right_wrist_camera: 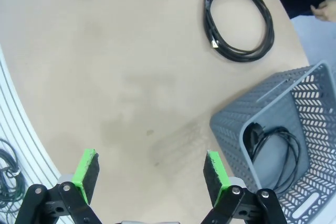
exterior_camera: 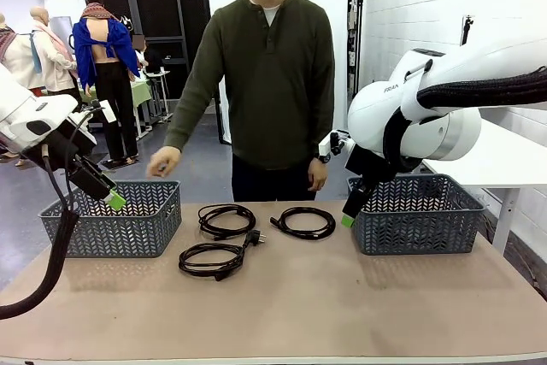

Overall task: Organize the cables according to human instructions.
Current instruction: Pick up a bundle of cables and place it in the basket indicated by the human.

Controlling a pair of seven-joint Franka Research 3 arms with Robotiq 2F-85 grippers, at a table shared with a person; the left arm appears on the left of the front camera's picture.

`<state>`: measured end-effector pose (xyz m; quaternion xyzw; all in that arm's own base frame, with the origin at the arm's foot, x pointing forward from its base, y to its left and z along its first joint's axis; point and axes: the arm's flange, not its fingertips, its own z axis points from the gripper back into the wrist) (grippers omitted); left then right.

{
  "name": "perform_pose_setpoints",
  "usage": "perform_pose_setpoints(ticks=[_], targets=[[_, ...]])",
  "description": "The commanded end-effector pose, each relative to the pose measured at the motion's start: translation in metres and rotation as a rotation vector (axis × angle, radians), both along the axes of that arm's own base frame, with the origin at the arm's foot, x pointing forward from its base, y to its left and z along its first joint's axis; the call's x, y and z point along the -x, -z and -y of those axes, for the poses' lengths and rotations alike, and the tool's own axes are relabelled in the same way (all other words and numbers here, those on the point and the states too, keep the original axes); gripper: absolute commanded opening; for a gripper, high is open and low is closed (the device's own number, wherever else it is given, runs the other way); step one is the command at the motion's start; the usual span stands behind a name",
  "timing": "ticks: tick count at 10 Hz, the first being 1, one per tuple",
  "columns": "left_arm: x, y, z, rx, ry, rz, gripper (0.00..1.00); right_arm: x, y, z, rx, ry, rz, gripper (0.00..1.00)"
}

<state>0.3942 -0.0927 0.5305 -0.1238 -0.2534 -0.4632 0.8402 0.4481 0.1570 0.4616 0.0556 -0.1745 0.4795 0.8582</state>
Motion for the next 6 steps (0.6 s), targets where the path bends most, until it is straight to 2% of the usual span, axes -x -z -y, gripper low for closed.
perform_pose_setpoints(ticks=[1,6], targets=[[-0.0018,-0.0002,-0.0024,0.02,0.014,0.0,1.0,0.0001,0.0015,-0.0004,0.0,0.003,0.0,1.0],[-0.0018,-0.0002,-0.0024,0.02,0.014,0.0,1.0,0.0001,0.0015,-0.0004,0.0,0.003,0.0,1.0]])
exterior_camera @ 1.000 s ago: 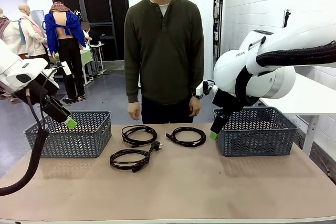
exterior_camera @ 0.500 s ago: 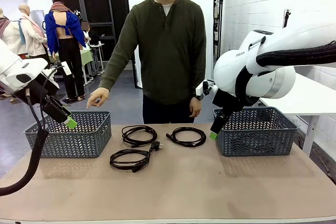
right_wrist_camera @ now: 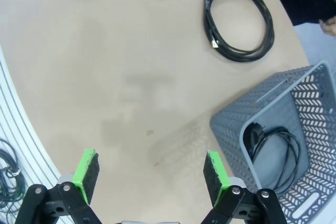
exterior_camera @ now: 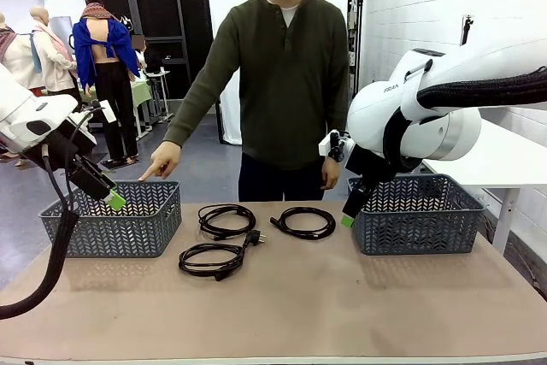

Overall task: Organize the cables according to human instructions.
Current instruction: Pick up a bundle of cables and place it in the basket indicated by the human.

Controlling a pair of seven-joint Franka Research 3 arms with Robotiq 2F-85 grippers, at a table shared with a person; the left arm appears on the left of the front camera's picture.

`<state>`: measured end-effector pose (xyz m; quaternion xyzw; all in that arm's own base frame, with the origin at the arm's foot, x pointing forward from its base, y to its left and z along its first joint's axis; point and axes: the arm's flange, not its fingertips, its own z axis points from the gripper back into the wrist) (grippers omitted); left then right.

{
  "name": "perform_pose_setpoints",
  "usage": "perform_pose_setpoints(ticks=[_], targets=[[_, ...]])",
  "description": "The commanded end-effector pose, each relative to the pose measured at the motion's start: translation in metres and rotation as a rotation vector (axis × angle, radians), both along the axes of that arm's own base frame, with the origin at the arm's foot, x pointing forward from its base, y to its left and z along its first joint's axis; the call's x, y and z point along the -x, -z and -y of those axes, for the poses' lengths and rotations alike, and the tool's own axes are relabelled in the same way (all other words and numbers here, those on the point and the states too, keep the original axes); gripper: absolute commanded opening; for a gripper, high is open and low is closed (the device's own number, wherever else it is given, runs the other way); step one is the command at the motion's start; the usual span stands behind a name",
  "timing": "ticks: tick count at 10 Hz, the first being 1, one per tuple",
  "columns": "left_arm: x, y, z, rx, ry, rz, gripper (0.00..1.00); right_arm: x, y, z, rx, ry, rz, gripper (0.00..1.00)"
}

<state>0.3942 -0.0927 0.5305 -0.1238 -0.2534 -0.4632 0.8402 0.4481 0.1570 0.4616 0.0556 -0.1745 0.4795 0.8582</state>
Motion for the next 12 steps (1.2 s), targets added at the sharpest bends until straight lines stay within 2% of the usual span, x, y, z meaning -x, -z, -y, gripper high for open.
perform_pose_setpoints(ticks=[1,12], targets=[[-0.0018,-0.0002,-0.0024,0.02,0.014,0.0,1.0,0.0001,0.0015,-0.0004,0.0,0.003,0.0,1.0],[-0.0018,-0.0002,-0.0024,0.02,0.014,0.0,1.0,0.0001,0.0015,-0.0004,0.0,0.003,0.0,1.0]])
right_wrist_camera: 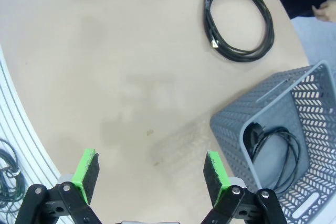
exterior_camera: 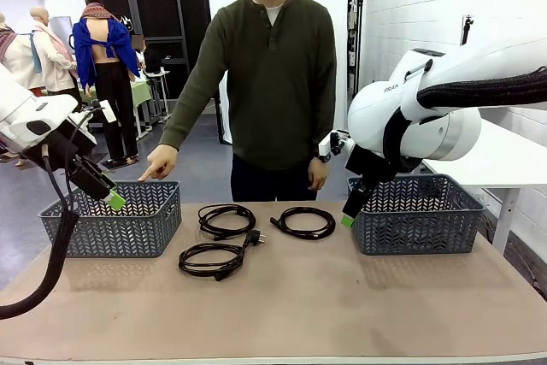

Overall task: Organize the cables according to human instructions.
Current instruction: Pick up a bundle of cables and place it in the basket indicated by the human.

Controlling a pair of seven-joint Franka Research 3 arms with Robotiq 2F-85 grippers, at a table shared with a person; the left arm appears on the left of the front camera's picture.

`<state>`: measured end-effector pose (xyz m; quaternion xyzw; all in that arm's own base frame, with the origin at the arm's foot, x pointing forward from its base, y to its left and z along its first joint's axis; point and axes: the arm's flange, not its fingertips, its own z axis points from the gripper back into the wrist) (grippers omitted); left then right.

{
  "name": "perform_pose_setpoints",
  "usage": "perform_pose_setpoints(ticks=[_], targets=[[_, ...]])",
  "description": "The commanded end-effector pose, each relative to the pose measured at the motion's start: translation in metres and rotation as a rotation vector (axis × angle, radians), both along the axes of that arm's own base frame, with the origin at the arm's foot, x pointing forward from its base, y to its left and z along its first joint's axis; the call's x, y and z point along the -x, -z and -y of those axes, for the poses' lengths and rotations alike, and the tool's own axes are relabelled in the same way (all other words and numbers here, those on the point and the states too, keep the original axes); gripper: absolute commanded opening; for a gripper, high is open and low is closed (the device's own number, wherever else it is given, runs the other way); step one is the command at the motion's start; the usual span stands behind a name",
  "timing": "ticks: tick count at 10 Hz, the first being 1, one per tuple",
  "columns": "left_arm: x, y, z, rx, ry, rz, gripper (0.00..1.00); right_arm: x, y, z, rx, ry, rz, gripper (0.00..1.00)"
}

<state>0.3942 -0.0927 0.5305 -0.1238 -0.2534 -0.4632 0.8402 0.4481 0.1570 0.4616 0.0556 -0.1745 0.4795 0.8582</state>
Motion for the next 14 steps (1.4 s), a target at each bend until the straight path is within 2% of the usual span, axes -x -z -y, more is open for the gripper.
perform_pose_setpoints(ticks=[1,2,6,9,10,12,14], targets=[[0.0,0.0,0.0,0.0,0.0,0.0,1.0,0.0,0.001,0.0,0.0,0.003,0.0,1.0],[-0.008,-0.004,0.008,-0.018,0.021,0.003,1.0,0.0,0.001,0.0,0.0,0.003,0.0,1.0],[-0.035,-0.009,0.054,-0.123,-0.042,-0.016,1.0,0.0,0.001,0.0,0.0,0.003,0.0,1.0],[-0.045,0.002,0.088,-0.216,-0.162,-0.021,1.0,0.0,0.001,0.0,0.0,0.003,0.0,1.0],[-0.046,0.005,0.098,-0.213,-0.168,-0.023,1.0,0.0,0.001,0.0,0.0,0.003,0.0,1.0],[-0.044,0.007,0.1,-0.208,-0.094,-0.056,1.0,0.0,0.001,0.0,0.0,0.003,0.0,1.0],[-0.043,0.011,0.099,-0.2,-0.134,-0.031,1.0,0.0,0.001,0.0,0.0,0.003,0.0,1.0]])
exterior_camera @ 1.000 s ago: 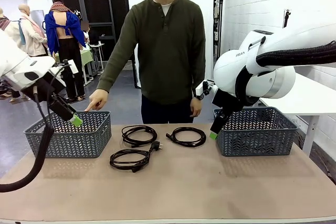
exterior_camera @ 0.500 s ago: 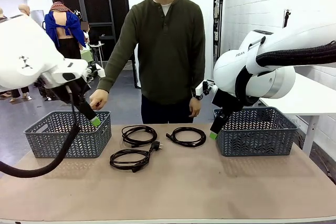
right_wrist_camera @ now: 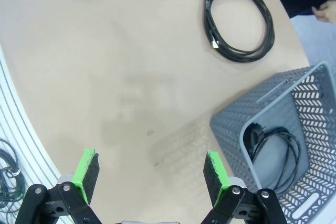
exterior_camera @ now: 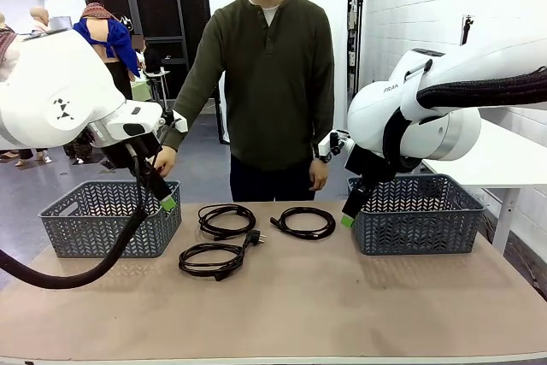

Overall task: Organize the cables according to human instructions.
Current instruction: Pick up a bundle of cables and place it in the basket indicated by the human.

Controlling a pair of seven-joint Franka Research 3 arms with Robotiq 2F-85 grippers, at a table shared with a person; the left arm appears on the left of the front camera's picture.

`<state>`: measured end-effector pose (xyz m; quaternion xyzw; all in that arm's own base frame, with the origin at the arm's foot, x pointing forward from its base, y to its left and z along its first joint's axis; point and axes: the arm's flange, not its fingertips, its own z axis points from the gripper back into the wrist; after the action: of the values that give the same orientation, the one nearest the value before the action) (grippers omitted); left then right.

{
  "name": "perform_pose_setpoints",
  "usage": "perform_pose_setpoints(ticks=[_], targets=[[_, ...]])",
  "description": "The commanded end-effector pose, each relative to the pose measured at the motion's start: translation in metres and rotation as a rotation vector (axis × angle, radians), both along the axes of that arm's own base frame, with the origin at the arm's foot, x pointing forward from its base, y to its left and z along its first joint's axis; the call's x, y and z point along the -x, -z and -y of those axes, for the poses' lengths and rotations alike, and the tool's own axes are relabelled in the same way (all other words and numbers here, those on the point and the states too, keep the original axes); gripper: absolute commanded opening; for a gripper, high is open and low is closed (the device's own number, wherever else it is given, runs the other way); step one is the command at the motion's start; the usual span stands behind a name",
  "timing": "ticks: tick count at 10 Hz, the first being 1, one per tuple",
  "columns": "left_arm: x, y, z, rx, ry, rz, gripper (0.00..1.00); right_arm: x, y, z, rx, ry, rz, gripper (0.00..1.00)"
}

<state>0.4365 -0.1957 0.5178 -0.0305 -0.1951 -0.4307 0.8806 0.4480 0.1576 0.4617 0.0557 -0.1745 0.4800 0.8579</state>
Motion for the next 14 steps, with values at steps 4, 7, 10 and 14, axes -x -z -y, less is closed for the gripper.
perform_pose_setpoints(ticks=[4,7,10,14], targets=[[-0.001,0.0,-0.001,0.001,-0.003,0.0,1.0,0.0,0.002,0.0,0.0,0.004,0.0,1.0],[-0.015,0.001,0.039,0.023,-0.109,-0.103,1.0,0.0,0.002,0.0,0.0,0.004,0.0,1.0],[-0.032,0.019,0.071,-0.001,-0.171,-0.237,1.0,0.0,0.002,0.0,0.0,0.004,0.0,1.0],[-0.048,0.058,0.126,0.027,-0.222,-0.285,1.0,0.0,0.002,0.0,0.0,0.004,0.0,1.0]])
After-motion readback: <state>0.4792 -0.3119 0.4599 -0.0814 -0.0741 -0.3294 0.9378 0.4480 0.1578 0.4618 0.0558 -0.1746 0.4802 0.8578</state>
